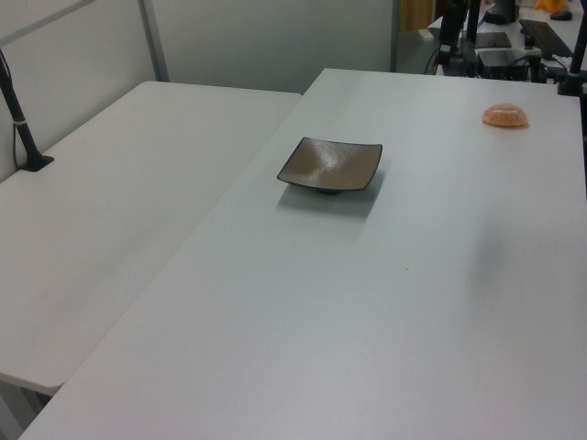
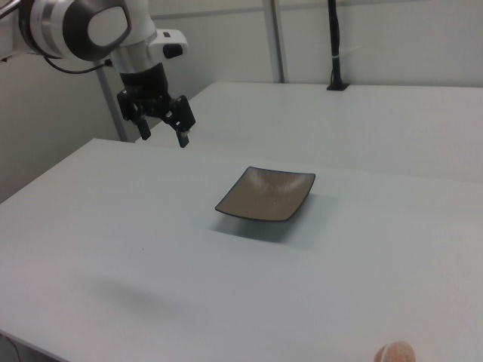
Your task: Bread is placed on a ceramic plate
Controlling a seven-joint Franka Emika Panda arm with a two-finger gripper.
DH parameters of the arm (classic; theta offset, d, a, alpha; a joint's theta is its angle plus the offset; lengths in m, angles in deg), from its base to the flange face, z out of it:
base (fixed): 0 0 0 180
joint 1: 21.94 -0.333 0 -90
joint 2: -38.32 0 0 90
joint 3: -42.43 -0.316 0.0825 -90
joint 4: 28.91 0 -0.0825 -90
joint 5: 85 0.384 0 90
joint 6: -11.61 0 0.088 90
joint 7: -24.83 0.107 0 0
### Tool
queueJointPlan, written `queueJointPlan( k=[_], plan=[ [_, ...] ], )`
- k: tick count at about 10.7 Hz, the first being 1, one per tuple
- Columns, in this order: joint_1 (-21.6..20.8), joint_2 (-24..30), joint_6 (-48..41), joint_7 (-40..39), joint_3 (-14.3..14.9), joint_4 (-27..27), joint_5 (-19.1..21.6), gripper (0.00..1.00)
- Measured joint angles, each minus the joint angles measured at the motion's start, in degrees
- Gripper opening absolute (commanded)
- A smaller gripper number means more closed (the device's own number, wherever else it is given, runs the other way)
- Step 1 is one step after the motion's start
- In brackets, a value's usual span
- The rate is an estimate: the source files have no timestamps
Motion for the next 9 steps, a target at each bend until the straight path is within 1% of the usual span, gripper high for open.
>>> queueJointPlan(
  k=[9],
  plan=[
    [0.63,0.04,0.01,0.00,0.17,0.09,0.40,1.00]
  ],
)
